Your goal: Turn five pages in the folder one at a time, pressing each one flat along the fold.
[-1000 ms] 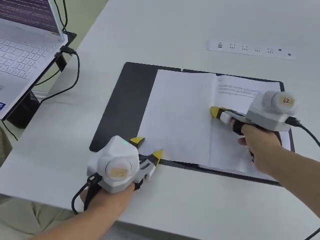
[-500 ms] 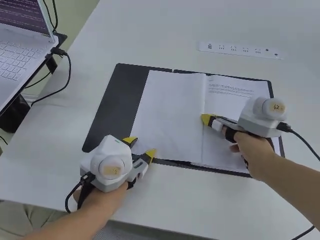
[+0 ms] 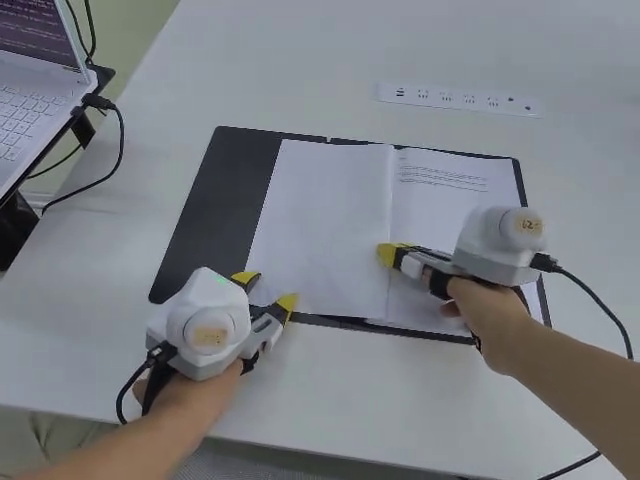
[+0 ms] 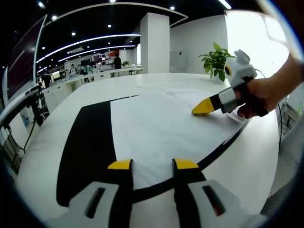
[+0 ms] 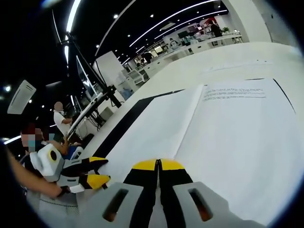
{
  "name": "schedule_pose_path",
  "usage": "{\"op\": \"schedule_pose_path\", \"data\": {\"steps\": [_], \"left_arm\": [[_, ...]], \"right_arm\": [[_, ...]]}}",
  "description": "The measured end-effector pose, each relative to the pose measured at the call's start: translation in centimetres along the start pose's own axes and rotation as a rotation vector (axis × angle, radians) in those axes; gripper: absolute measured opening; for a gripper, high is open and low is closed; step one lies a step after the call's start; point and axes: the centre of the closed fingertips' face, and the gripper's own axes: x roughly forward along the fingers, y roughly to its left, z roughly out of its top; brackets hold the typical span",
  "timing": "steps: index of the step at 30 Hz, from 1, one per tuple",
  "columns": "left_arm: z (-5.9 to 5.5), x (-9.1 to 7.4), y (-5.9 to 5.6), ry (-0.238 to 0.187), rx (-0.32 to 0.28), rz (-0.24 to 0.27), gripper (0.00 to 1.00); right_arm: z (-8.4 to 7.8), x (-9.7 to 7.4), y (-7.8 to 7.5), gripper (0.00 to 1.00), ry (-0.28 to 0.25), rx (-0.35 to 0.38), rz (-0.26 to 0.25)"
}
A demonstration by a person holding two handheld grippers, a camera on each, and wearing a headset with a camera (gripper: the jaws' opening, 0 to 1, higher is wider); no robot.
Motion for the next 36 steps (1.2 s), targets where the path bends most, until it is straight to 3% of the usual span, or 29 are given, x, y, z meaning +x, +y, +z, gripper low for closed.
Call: {"op": "schedule_pose_path", "data": {"steps": [10, 23, 33, 36], "left_arm": [[0.0, 0.0, 0.0, 0.000, -0.001, 0.000, 0.31], [-0.1, 0.1, 0.0, -0.001, -0.003, 0.002, 0.31], [-0.1, 0.0, 0.0, 0.016, -0.007, 0.006, 0.31], [-0.1, 0.1, 0.0, 0.023, -0.011, 0.011, 0.31]], "right_arm": [[-1.6, -1.1, 0.6, 0.00, 0.015, 0.014, 0.014], [-5.5, -3.6, 2.8, 0.00, 0.055, 0.014, 0.056], [-7.0, -4.5, 3.9, 0.00, 0.064, 0.057, 0.068], [-7.9, -4.9, 4.1, 0.00, 0.087, 0.051, 0.060]]}}
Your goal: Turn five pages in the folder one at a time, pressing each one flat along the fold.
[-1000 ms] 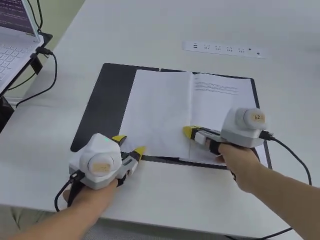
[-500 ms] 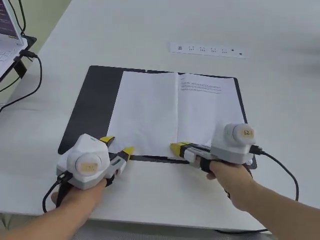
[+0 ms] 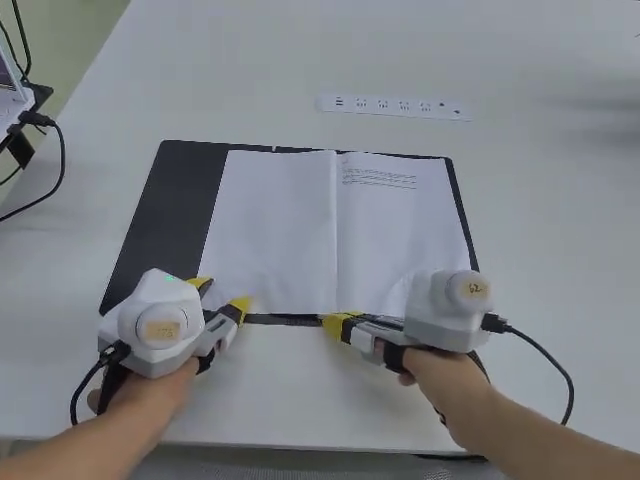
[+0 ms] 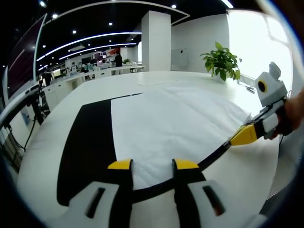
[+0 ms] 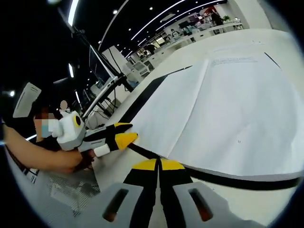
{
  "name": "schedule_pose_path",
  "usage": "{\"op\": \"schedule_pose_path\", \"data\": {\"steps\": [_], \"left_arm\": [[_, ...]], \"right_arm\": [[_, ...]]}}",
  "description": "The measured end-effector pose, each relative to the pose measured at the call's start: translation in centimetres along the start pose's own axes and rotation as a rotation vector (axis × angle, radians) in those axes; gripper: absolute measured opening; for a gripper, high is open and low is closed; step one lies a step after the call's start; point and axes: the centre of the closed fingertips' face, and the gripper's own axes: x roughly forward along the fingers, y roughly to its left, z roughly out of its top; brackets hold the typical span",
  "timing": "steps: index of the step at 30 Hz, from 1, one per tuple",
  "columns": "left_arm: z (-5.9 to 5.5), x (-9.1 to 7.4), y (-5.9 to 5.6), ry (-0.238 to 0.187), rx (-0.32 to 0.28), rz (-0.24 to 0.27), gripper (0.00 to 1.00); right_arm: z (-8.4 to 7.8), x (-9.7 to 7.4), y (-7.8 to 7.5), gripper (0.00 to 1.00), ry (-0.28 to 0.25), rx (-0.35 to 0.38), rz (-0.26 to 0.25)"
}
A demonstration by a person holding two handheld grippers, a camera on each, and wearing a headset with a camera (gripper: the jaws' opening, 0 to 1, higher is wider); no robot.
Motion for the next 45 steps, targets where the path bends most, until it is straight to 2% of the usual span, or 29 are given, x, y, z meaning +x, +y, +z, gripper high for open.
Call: {"op": "schedule_pose_path", "data": {"steps": [5, 8, 10, 12, 16, 19, 21, 23, 24, 26, 30, 32, 35, 37, 38, 42, 45], "left_arm": [[0.0, 0.0, 0.0, 0.005, -0.011, 0.012, 0.31], [0.1, 0.0, 0.0, 0.011, -0.017, 0.013, 0.32], [0.2, -0.1, -0.3, 0.021, -0.009, 0.005, 0.35], [0.2, -0.1, -0.6, 0.024, -0.032, -0.014, 0.39], [0.2, -0.4, -1.0, 0.045, -0.058, -0.024, 0.44], [0.7, -1.0, -1.4, 0.041, -0.056, -0.029, 0.46], [1.5, -1.7, -1.8, 0.031, -0.059, -0.044, 0.46], [2.3, -2.3, -2.0, 0.027, -0.055, -0.049, 0.47], [3.1, -3.0, -2.2, 0.025, -0.087, -0.058, 0.49], [4.0, -3.8, -2.3, 0.024, -0.092, -0.066, 0.53], [6.0, -6.3, -2.2, 0.007, -0.139, -0.078, 0.62], [6.6, -7.1, -1.7, -0.005, -0.143, -0.078, 0.64], [7.6, -9.0, -1.6, -0.013, -0.150, -0.080, 0.68], [8.2, -10.2, -1.7, -0.018, -0.127, -0.087, 0.72], [8.4, -10.7, -1.8, -0.018, -0.118, -0.087, 0.74], [9.0, -12.2, -1.3, -0.030, -0.121, -0.083, 0.83], [8.8, -13.5, -1.4, -0.012, -0.117, -0.084, 0.88]], "right_arm": [[-0.3, -1.2, 1.0, 0.00, -0.019, 0.040, 0.016], [-0.1, -2.0, 2.2, 0.00, -0.037, 0.047, 0.039], [0.1, -2.7, 3.0, 0.00, -0.050, 0.048, 0.052], [0.5, -3.4, 3.5, 0.00, -0.065, 0.034, 0.058], [1.3, -5.0, 3.7, 0.00, -0.102, 0.017, 0.050], [1.7, -6.3, 3.6, 0.00, -0.117, -0.015, 0.033], [2.0, -7.4, 3.8, 0.00, -0.122, -0.033, 0.026], [2.4, -8.3, 3.9, 0.07, -0.136, -0.048, 0.018], [2.7, -9.0, 4.0, 0.08, -0.145, -0.065, 0.011], [2.8, -10.3, 3.9, 0.13, -0.137, -0.099, -0.014], [3.4, -12.7, 3.7, 0.20, -0.133, -0.218, -0.075], [3.6, -13.9, 3.7, 0.26, -0.141, -0.254, -0.098], [3.9, -15.2, 3.4, 0.30, -0.160, -0.262, -0.121], [4.2, -16.2, 2.8, 0.36, -0.175, -0.278, -0.167], [4.4, -16.7, 2.6, 0.39, -0.194, -0.289, -0.187], [4.2, -17.8, 2.4, 0.53, -0.189, -0.308, -0.227], [3.9, -18.2, 2.2, 0.61, -0.195, -0.329, -0.253]]}}
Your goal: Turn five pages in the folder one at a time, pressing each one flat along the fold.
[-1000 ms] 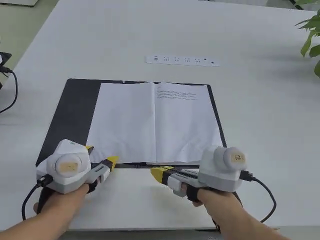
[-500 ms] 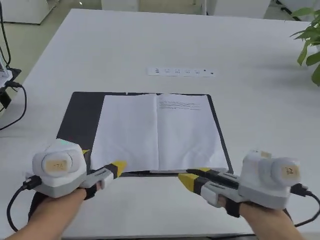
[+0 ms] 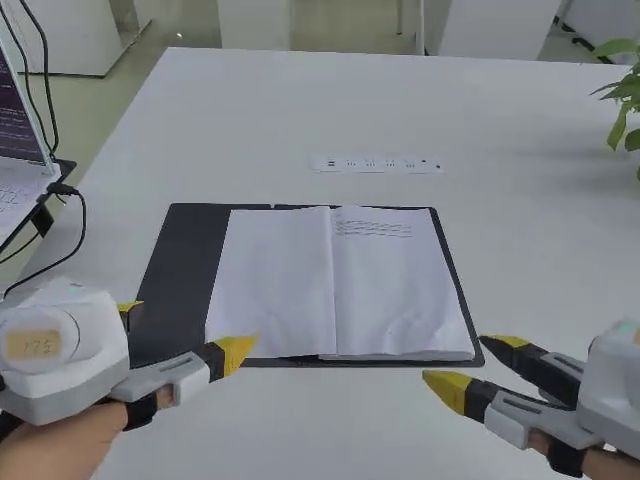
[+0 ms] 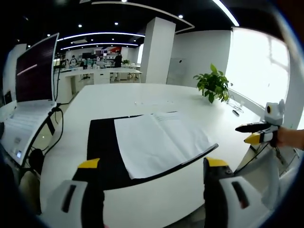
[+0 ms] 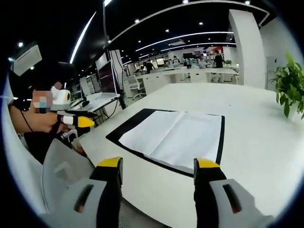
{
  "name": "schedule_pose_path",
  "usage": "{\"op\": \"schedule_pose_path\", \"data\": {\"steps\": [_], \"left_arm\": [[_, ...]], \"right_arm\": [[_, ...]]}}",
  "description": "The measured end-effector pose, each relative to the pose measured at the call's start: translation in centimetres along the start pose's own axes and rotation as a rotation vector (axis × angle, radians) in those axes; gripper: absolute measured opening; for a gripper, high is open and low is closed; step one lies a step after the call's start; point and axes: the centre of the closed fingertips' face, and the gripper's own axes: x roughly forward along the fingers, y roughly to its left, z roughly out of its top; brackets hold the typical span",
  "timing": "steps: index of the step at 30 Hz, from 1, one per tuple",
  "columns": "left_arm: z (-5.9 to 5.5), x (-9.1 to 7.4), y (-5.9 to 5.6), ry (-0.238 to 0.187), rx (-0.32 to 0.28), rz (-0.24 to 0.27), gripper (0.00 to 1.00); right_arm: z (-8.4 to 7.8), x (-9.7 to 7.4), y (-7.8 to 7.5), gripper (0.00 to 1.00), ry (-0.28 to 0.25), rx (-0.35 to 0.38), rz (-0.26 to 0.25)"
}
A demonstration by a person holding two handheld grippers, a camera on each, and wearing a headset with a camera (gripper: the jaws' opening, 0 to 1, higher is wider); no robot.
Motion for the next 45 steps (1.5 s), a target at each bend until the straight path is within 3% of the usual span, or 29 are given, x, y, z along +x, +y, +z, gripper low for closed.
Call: {"op": "schedule_pose_path", "data": {"steps": [4, 8, 14, 17, 25, 38, 45], "left_arm": [[-0.2, -1.3, -0.1, 0.008, 0.019, 0.004, 0.94], [-0.6, -2.6, 0.2, 0.018, 0.011, 0.017, 0.99], [-1.3, -4.4, 0.6, 0.040, 0.052, 0.042, 0.99], [-1.4, -4.9, 0.8, 0.041, 0.038, 0.045, 0.99], [-1.0, -6.4, 1.0, 0.027, 0.025, 0.068, 0.99], [-1.4, -6.2, 1.2, 0.046, 0.055, 0.095, 0.99], [-1.0, -4.4, -0.1, 0.048, 0.067, 0.074, 0.99]], "right_arm": [[-0.3, -0.5, -0.4, 0.74, -0.013, 0.011, -0.033], [-0.2, -1.2, -0.8, 0.80, -0.032, 0.010, -0.059], [0.0, -2.3, -1.5, 0.88, -0.055, 0.012, -0.095], [0.4, -3.0, -1.8, 0.98, -0.076, 0.019, -0.112], [0.4, -4.0, -2.7, 1.00, -0.091, 0.040, -0.140], [0.1, -4.0, -3.1, 1.00, -0.089, 0.045, -0.134], [0.0, -3.9, -3.5, 0.99, -0.092, 0.059, -0.132]]}}
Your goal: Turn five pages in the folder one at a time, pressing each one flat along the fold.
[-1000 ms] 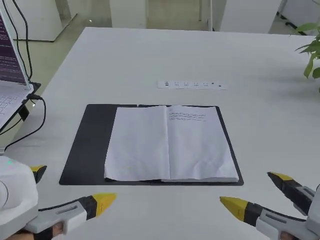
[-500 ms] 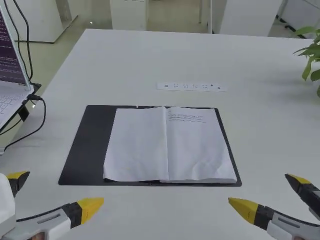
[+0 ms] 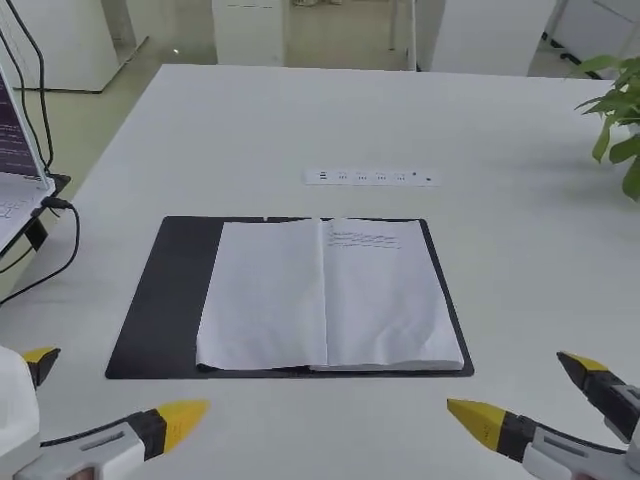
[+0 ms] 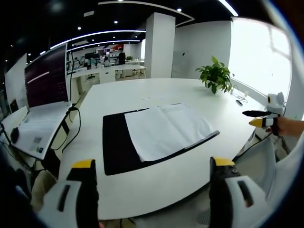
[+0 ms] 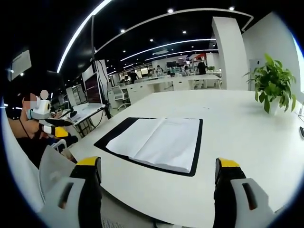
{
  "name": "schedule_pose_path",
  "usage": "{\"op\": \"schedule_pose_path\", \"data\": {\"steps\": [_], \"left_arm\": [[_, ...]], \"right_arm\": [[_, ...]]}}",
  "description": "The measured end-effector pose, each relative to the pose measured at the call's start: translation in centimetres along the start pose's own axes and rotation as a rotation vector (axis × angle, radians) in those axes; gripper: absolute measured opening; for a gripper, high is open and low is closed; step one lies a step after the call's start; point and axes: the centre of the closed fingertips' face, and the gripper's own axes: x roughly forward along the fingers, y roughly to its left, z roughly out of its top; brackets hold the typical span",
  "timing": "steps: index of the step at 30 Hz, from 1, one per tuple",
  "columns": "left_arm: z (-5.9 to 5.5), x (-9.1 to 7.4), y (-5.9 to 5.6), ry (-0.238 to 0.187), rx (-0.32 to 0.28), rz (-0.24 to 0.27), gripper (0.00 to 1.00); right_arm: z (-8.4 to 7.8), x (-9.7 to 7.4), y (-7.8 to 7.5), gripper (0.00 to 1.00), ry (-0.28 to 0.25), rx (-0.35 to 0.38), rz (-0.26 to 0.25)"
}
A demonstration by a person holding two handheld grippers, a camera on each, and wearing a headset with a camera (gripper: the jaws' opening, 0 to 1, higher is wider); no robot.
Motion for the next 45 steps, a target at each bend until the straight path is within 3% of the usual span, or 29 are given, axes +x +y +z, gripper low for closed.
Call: {"op": "schedule_pose_path", "data": {"steps": [4, 6, 12, 17, 23, 27, 39, 45], "left_arm": [[0.8, 1.8, -2.2, -0.004, 0.013, -0.041, 0.99], [1.1, 2.8, -3.4, 0.001, 0.020, -0.059, 0.93], [1.7, 5.6, -6.7, -0.004, 0.033, -0.117, 0.89], [1.6, 8.9, -9.8, 0.007, 0.027, -0.166, 0.84], [1.5, 12.4, -13.5, 0.027, 0.091, -0.217, 0.83], [1.5, 14.6, -15.4, 0.032, 0.093, -0.236, 0.82], [0.8, 19.8, -18.9, 0.047, 0.098, -0.244, 0.78], [0.1, 22.3, -20.1, 0.055, 0.110, -0.218, 0.75]], "right_arm": [[-0.1, 0.2, 0.0, 0.99, -0.001, 0.005, 0.006], [-0.2, 0.3, 0.0, 0.98, 0.004, 0.006, 0.010], [-0.6, 0.6, 0.0, 0.98, 0.010, 0.015, 0.022], [-0.9, 0.7, -0.1, 0.97, 0.007, 0.030, 0.028], [-1.1, 0.6, -0.3, 0.96, 0.003, 0.039, 0.034], [-1.2, 0.5, -0.7, 0.95, 0.000, 0.054, 0.031], [-1.4, 0.6, -2.4, 0.93, -0.012, 0.095, 0.009], [-1.4, 0.5, -3.0, 0.93, -0.025, 0.117, 0.004]]}}
